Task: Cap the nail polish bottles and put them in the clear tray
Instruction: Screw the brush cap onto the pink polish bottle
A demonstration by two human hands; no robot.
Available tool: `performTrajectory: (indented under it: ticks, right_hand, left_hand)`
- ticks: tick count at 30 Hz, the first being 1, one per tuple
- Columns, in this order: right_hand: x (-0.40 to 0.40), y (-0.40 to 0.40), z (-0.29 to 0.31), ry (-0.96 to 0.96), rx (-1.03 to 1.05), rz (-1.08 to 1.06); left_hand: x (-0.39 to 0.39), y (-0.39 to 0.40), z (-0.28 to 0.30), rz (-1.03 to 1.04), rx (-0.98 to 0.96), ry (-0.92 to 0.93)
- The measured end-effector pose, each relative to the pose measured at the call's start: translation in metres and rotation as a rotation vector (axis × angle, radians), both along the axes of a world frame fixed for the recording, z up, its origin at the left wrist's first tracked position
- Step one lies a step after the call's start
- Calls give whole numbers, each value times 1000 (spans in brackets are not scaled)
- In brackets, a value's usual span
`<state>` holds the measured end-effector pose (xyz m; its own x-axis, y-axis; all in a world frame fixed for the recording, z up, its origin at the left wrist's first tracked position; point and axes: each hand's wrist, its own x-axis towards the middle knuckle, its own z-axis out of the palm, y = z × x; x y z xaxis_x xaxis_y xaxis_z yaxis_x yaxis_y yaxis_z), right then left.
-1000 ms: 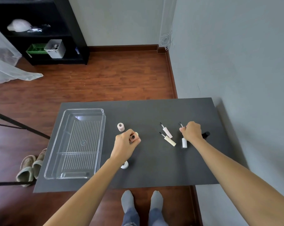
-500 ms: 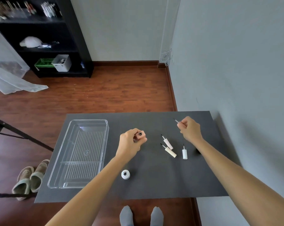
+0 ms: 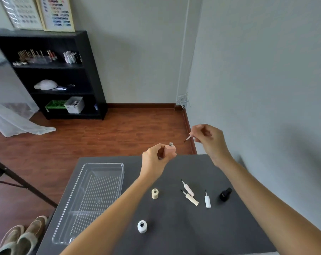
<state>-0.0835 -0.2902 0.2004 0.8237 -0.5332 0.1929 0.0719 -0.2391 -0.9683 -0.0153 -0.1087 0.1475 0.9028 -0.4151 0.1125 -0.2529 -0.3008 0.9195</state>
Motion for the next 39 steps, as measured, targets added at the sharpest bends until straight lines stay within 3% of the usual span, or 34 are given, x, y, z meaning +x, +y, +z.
performTrajectory:
  ticks: [6, 25, 31, 37, 39]
  right_hand:
    - [7, 12, 37, -74, -231, 24]
    - [12, 26, 37, 20, -390, 146]
    - [15, 28, 38, 108, -471, 61]
    - [11, 17, 44, 132, -340, 333]
    - [11, 14, 45, 102, -339, 327]
  left_hand:
    - [2, -7, 20, -40, -19, -32]
    - [0, -10, 38, -74, -66, -39]
    - [0, -13, 38, -75, -45, -56]
    - [-1, -14, 38, -68, -61, -29]
    - [-1, -15, 38, -79, -58, -26]
